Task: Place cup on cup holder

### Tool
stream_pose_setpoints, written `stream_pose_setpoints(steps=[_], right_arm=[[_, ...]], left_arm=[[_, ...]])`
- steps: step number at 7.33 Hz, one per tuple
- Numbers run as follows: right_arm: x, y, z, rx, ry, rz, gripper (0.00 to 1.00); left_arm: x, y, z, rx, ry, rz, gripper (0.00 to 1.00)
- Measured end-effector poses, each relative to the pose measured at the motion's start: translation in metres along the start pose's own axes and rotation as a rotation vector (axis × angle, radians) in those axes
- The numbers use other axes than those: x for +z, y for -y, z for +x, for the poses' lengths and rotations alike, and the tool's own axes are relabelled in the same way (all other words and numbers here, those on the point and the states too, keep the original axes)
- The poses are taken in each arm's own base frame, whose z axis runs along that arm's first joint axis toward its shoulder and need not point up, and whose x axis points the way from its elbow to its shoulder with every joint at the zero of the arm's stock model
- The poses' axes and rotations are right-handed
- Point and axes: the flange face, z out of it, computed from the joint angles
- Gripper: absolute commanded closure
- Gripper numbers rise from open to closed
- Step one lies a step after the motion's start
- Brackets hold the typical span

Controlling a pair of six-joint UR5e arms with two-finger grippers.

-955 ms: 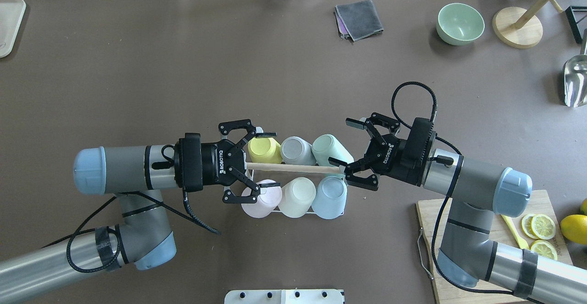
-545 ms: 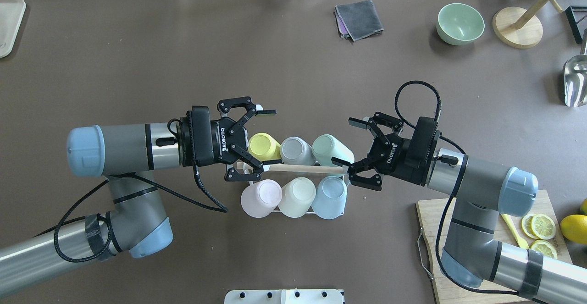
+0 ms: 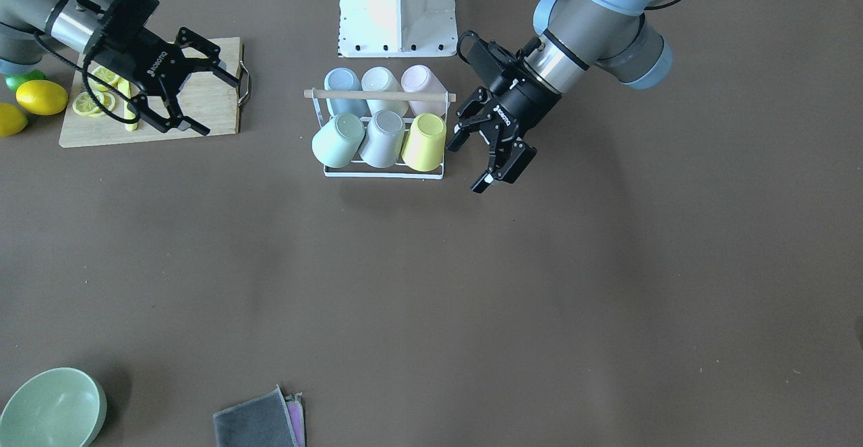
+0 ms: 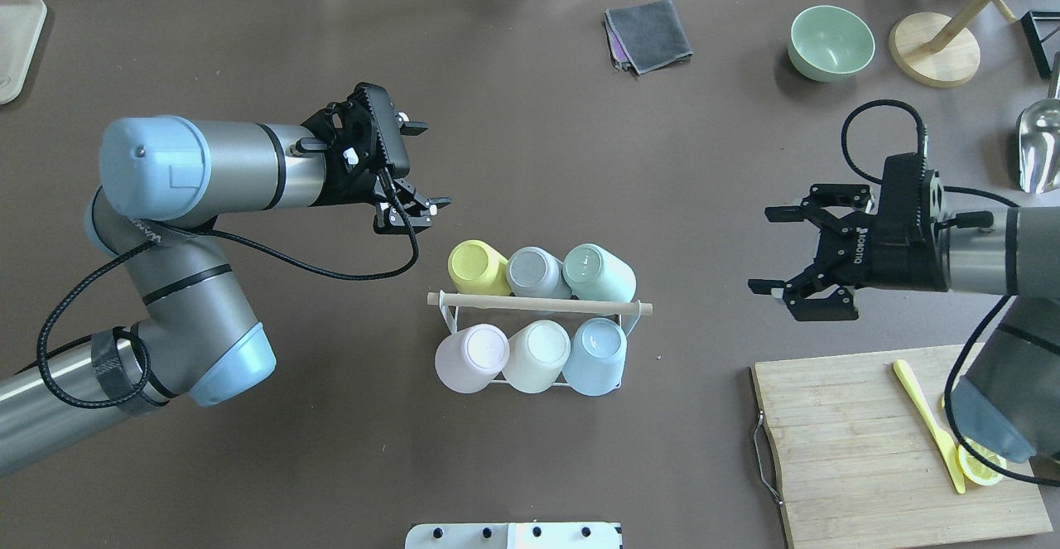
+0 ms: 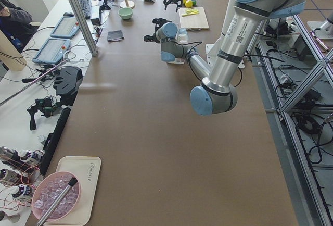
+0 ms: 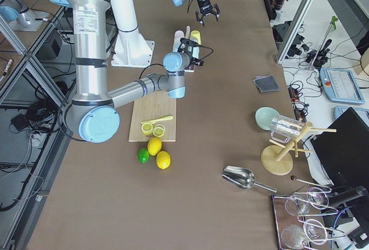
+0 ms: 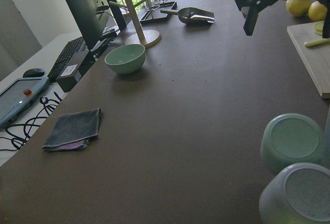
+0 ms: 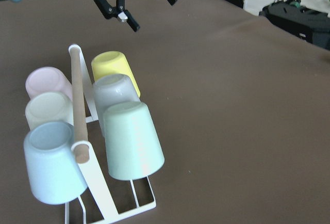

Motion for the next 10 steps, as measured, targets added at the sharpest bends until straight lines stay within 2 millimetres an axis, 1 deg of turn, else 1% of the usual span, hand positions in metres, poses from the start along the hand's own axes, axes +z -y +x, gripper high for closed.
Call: stream_pose_setpoints(steps=[2, 3, 4, 5, 6, 7, 8, 9, 10], right_arm=[[-0.054, -0.022, 0.056, 0.169, -0.063, -0.197, 0.0], [-0.081, -0.032, 0.084, 0.281, -0.122, -0.273, 0.0], [-0.104, -0.043, 0.108, 0.398, -0.188, -0.339, 0.0], [-0.124, -0.058, 0.13, 0.519, -0.258, -0.402, 0.0], [-0.145, -0.072, 0.15, 0.638, -0.332, -0.457, 0.0], [-0.168, -0.085, 0.169, 0.758, -0.412, -0.509, 0.0], [-0.192, -0.095, 0.186, 0.871, -0.481, -0.558, 0.0], [-0.215, -0.104, 0.197, 0.955, -0.526, -0.602, 0.0], [-0.238, -0.118, 0.206, 1.015, -0.552, -0.653, 0.0]], left_arm=[[0.016, -0.035, -0.026, -0.03, 0.159, -0.265, 0.02], [0.018, -0.055, -0.041, -0.028, 0.259, -0.391, 0.02], [0.015, -0.074, -0.057, -0.022, 0.35, -0.516, 0.02], [0.006, -0.092, -0.072, -0.022, 0.41, -0.634, 0.02], [-0.01, -0.105, -0.089, -0.035, 0.448, -0.728, 0.02], [-0.03, -0.117, -0.109, -0.07, 0.464, -0.793, 0.02], [-0.05, -0.133, -0.13, -0.131, 0.447, -0.834, 0.02], [-0.073, -0.155, -0.152, -0.208, 0.421, -0.861, 0.02], [-0.101, -0.181, -0.176, -0.303, 0.387, -0.879, 0.02]])
